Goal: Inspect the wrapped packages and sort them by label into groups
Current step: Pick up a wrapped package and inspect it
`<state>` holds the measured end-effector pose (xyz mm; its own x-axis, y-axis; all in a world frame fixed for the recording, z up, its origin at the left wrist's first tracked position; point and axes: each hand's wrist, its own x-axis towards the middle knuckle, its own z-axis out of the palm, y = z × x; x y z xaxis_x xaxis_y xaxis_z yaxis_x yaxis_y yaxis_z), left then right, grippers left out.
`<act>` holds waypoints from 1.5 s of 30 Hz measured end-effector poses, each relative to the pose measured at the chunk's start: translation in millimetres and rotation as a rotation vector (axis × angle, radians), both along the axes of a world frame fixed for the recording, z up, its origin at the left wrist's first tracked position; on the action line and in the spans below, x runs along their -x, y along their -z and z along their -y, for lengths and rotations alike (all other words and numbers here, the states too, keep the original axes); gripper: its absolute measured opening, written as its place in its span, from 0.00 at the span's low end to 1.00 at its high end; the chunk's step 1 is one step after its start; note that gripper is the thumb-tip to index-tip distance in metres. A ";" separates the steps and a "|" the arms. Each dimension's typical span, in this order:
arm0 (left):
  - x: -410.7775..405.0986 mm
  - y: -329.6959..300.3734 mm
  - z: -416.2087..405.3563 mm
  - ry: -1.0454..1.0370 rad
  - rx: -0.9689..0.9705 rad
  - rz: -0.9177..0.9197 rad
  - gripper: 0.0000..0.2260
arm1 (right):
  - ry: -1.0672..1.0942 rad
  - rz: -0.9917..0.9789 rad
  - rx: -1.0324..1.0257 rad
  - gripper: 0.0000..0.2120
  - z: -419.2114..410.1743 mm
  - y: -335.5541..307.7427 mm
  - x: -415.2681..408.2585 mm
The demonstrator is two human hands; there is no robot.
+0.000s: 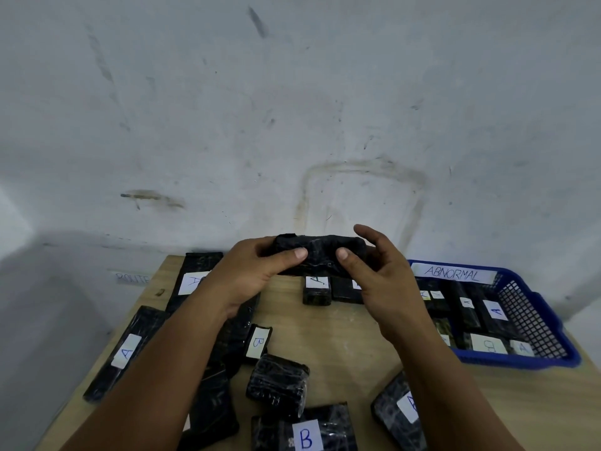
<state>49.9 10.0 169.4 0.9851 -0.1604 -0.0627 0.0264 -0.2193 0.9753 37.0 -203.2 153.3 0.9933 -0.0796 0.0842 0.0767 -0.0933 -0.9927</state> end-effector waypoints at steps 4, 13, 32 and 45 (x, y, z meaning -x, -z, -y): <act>0.4 0.8 -1.8 -0.072 0.070 0.085 0.20 | -0.026 -0.079 -0.006 0.40 -2.2 -3.9 2.5; -0.6 6.7 -8.8 0.087 -0.049 0.020 0.37 | 0.026 -0.100 -0.159 0.10 -3.9 0.7 -0.6; -9.3 12.3 -4.2 -0.162 0.027 0.104 0.08 | -0.117 -0.119 -0.057 0.14 -9.5 -0.9 3.3; -8.7 17.4 0.1 -0.102 -0.033 0.076 0.06 | 0.019 -0.191 -0.171 0.11 -16.2 -0.4 -1.3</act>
<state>58.6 9.9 152.0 0.9983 -0.0582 0.0094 -0.0238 -0.2510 0.9677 38.3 -187.0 153.6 0.9881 -0.0953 -0.1210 -0.1138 0.0775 -0.9905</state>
